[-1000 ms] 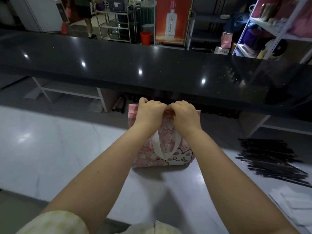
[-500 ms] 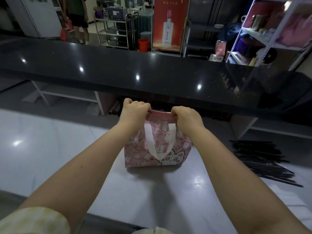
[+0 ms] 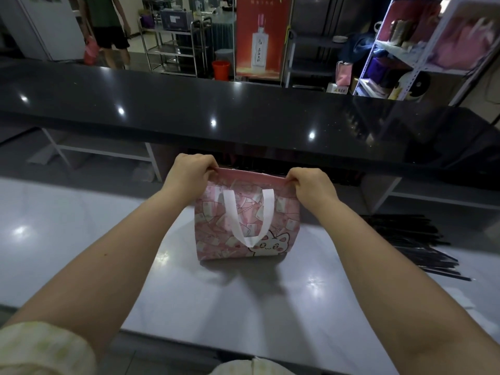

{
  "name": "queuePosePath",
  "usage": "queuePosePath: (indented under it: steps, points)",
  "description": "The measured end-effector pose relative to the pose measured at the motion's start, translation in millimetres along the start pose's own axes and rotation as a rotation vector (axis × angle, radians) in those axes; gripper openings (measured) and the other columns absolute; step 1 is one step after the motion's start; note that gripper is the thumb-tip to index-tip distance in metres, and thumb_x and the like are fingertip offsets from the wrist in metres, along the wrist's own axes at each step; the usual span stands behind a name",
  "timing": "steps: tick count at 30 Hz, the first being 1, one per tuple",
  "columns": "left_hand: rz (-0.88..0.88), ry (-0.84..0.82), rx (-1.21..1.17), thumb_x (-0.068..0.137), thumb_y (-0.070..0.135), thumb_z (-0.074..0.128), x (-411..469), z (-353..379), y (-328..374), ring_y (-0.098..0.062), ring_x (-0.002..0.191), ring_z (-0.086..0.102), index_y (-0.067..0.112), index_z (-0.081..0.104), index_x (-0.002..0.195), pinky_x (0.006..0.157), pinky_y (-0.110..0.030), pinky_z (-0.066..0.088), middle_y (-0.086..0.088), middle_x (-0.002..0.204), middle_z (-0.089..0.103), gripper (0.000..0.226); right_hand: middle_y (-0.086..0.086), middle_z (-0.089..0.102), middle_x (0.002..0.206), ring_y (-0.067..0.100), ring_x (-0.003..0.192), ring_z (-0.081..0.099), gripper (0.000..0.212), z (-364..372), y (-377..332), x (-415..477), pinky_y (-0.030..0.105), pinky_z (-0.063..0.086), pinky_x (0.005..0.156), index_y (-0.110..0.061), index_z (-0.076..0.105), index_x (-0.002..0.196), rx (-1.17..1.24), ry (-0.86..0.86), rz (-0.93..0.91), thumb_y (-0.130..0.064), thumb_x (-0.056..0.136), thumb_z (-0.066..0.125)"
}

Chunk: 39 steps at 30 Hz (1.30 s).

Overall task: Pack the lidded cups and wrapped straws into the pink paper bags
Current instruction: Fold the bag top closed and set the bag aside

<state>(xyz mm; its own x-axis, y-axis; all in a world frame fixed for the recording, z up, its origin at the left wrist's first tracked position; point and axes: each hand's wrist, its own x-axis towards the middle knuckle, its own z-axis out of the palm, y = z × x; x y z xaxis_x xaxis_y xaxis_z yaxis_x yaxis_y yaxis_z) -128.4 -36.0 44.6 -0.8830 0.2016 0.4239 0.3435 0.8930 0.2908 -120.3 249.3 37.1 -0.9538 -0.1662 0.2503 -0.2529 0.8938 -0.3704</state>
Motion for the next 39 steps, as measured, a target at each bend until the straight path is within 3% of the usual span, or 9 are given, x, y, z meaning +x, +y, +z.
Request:
queuePosePath:
  steps: [4, 10, 15, 21, 24, 29, 32, 35, 39]
  points:
    - [-0.116, -0.012, -0.202, 0.090, 0.018, 0.066, -12.8, -3.5, -12.8, -0.008, 0.080, 0.063, 0.019, 0.071, 0.096, 0.068, -0.023, 0.049, 0.013, 0.082, 0.065, 0.008, -0.005, 0.067, 0.091, 0.014, 0.084, 0.062, 0.021, 4.8, 7.5, -4.3, 0.032, 0.053, 0.071, -0.022, 0.071, 0.101, 0.143, 0.025, 0.067, -0.015, 0.096, 0.052]
    - [-0.235, -0.046, -0.431, 0.090, -0.005, 0.055, -23.2, -15.5, -23.8, 0.011, 0.084, 0.061, 0.026, 0.068, 0.098, 0.066, -0.005, 0.046, 0.022, 0.088, 0.063, 0.035, -0.018, 0.062, 0.082, 0.001, 0.080, 0.058, 0.029, 7.0, 9.3, -6.9, 0.020, 0.045, 0.063, -0.033, 0.067, 0.085, 0.318, 0.057, 0.122, -0.009, 0.094, 0.052]
    - [-0.270, 0.131, -0.358, 0.094, 0.001, 0.051, -34.5, -12.9, -23.2, 0.004, 0.081, 0.058, 0.028, 0.063, 0.093, 0.068, -0.012, 0.048, 0.018, 0.086, 0.060, 0.029, -0.020, 0.064, 0.083, -0.002, 0.082, 0.060, 0.031, 25.0, -8.0, -14.0, 0.018, 0.050, 0.069, -0.033, 0.067, 0.085, 0.494, 0.183, 0.140, -0.006, 0.092, 0.053]
    - [-0.523, 0.357, -0.875, 0.084, 0.008, 0.073, -76.7, 7.3, -25.2, -0.006, 0.097, 0.067, 0.016, 0.063, 0.118, 0.084, -0.019, 0.054, 0.001, 0.108, 0.069, 0.036, -0.012, 0.065, 0.114, 0.005, 0.107, 0.061, 0.041, 61.7, -12.4, -40.2, 0.026, 0.052, 0.090, -0.029, 0.059, 0.122, 0.966, 0.223, 0.325, -0.014, 0.086, 0.071]
    - [-0.617, 0.371, -0.959, 0.085, 0.008, 0.072, -95.6, 25.8, -13.8, -0.009, 0.094, 0.069, 0.007, 0.064, 0.121, 0.082, -0.022, 0.056, 0.002, 0.101, 0.072, 0.037, -0.006, 0.072, 0.103, 0.011, 0.099, 0.067, 0.028, 80.2, -12.2, -57.3, 0.033, 0.057, 0.086, -0.027, 0.065, 0.107, 1.073, 0.217, 0.399, -0.012, 0.085, 0.072]
    - [-0.707, 0.420, -1.110, 0.088, 0.025, 0.071, -93.5, 30.4, -4.9, -0.016, 0.084, 0.072, 0.020, 0.073, 0.097, 0.073, -0.030, 0.059, 0.002, 0.088, 0.076, 0.011, -0.004, 0.076, 0.089, 0.012, 0.084, 0.072, 0.018, 80.0, -25.0, -52.8, 0.025, 0.057, 0.068, -0.025, 0.068, 0.093, 1.220, 0.230, 0.418, -0.008, 0.090, 0.066]
    - [-0.728, 0.447, -1.134, 0.090, 0.033, 0.068, -87.0, 26.9, -3.8, -0.020, 0.088, 0.072, 0.021, 0.072, 0.098, 0.076, -0.034, 0.060, 0.001, 0.092, 0.075, 0.015, -0.003, 0.076, 0.087, 0.012, 0.082, 0.072, 0.013, 74.6, -30.7, -46.2, 0.028, 0.057, 0.069, -0.020, 0.067, 0.094, 1.236, 0.200, 0.452, -0.008, 0.090, 0.065]
    - [-0.721, 0.469, -1.141, 0.091, 0.025, 0.068, -81.7, 21.8, -5.6, -0.016, 0.090, 0.071, 0.024, 0.070, 0.099, 0.079, -0.031, 0.058, 0.004, 0.094, 0.075, 0.009, -0.003, 0.071, 0.102, 0.013, 0.095, 0.068, 0.026, 67.8, -33.6, -43.6, 0.034, 0.057, 0.083, -0.023, 0.062, 0.106, 1.139, 0.261, 0.467, -0.011, 0.085, 0.071]
    - [-0.704, 0.452, -1.149, 0.090, 0.019, 0.068, -82.1, 14.9, -6.5, -0.014, 0.084, 0.072, 0.024, 0.071, 0.096, 0.068, -0.026, 0.058, 0.005, 0.088, 0.075, 0.009, -0.012, 0.052, 0.119, 0.013, 0.117, 0.046, 0.044, 42.0, -56.8, -24.8, 0.024, 0.041, 0.098, -0.034, 0.057, 0.118, 0.719, 0.466, 0.167, -0.016, 0.081, 0.072]
